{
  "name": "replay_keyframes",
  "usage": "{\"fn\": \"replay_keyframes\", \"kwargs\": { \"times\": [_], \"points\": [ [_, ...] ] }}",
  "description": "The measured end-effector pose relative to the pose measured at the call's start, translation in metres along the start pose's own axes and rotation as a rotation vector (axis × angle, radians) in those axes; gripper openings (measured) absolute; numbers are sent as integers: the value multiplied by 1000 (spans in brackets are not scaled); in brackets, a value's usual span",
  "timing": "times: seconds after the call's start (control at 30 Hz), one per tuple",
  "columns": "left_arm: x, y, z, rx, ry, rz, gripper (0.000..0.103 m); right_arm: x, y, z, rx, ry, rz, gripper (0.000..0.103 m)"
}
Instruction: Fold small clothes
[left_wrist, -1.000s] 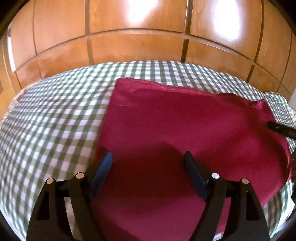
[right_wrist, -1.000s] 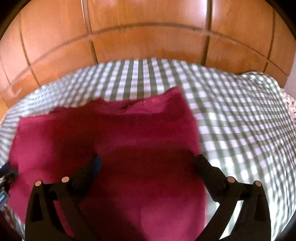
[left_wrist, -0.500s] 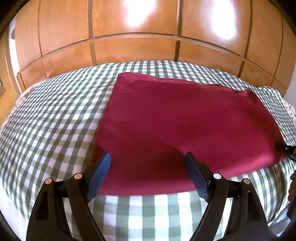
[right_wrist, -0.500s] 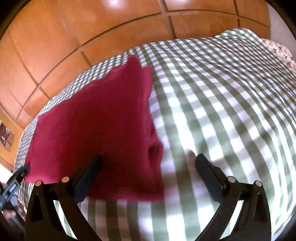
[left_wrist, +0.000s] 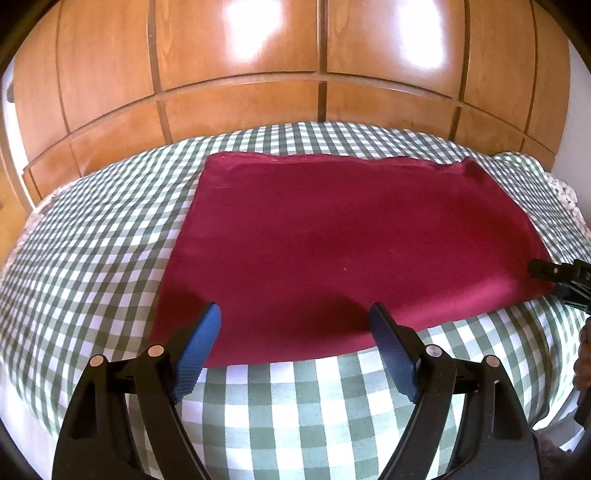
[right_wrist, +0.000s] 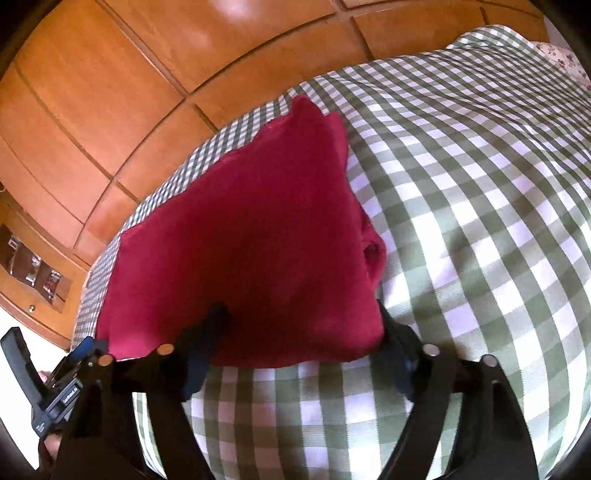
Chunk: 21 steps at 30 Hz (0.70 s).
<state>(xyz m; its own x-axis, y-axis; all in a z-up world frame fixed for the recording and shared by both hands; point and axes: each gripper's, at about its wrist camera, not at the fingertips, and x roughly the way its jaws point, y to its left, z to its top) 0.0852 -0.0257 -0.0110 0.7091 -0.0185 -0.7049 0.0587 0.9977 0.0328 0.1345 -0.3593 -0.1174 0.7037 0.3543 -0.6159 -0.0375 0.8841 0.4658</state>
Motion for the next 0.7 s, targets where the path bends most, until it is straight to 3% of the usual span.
{"fn": "replay_keyframes", "kwargs": {
  "times": [0.3, 0.37, 0.53, 0.7],
  "points": [
    [6, 6, 1, -35, 41, -57, 81, 3, -5, 3, 44, 14, -14, 46],
    [6, 13, 3, -61, 44, -80, 81, 6, -2, 5, 43, 29, -6, 34],
    [6, 32, 8, -132, 56, -152, 81, 7, 8, 9, 37, 47, -1, 26],
    [3, 61, 17, -219, 49, -250, 80, -8, 40, 21, -23, 6, 60, 24]
  ]
}}
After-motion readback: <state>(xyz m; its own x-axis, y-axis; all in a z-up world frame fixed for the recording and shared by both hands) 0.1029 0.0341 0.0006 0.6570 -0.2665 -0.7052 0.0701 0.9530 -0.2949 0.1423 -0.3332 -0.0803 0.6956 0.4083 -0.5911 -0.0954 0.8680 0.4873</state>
